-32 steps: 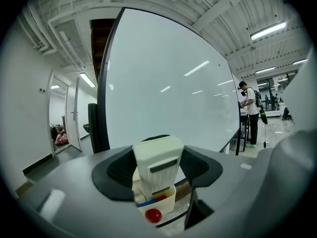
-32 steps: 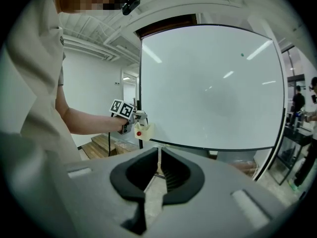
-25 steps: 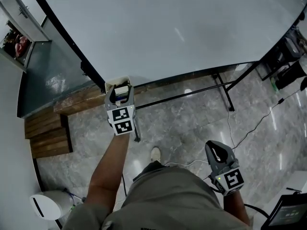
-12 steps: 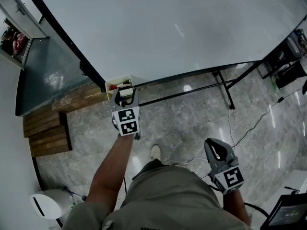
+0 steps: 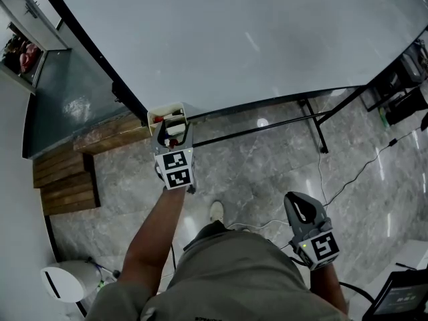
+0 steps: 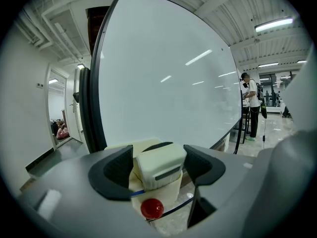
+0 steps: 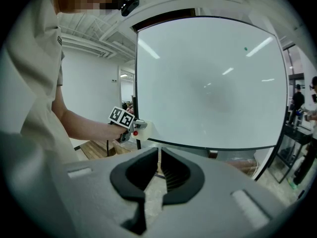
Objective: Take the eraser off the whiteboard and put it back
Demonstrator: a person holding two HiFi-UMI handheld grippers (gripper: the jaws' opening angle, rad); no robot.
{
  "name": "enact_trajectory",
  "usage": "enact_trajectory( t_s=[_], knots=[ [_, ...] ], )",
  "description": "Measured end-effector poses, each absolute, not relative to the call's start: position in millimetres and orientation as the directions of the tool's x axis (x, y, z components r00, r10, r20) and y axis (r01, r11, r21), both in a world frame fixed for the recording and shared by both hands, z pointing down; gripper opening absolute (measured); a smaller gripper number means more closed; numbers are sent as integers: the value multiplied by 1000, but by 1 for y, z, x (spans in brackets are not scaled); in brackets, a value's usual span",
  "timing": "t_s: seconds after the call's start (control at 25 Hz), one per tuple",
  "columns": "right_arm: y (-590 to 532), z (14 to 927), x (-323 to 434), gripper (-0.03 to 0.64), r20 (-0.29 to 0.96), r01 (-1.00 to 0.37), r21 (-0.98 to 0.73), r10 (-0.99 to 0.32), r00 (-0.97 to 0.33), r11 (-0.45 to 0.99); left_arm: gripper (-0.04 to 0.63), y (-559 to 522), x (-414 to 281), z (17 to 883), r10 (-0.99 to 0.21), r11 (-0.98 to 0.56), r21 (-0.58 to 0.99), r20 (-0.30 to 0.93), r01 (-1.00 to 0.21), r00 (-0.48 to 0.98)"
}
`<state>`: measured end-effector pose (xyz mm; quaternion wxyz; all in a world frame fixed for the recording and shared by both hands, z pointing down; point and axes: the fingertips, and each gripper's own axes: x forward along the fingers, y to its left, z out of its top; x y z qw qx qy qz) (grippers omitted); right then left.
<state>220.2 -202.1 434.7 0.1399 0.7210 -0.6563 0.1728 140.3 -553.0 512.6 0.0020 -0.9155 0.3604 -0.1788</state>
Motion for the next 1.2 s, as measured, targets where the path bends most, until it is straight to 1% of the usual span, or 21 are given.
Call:
enact_trajectory(
  t_s=[0.32, 0.52, 0.76, 0.92, 1.2],
  knots=[
    [-186, 434, 216, 11, 404, -998, -24, -914, 36, -50, 328, -527, 127, 488, -678, -731, -157, 283, -664, 679],
    [-166, 430, 211, 11, 387, -999, -34, -922, 3, -18, 328, -489, 111, 460, -680, -729, -127, 242, -673, 692],
    [-130, 429, 205, 11, 361, -998, -40, -931, -52, 40, 328, -408, 90, 430, -656, -753, -108, 209, -649, 726],
    [-101, 430, 199, 11, 350, -995, -45, -931, -103, 92, 328, -343, 69, 424, -637, -767, -85, 218, -636, 739],
    [-49, 452, 176, 11, 352, -979, -59, -914, -203, 195, 321, -235, 4, 411, -633, -768, -75, 240, -637, 736]
  ],
)
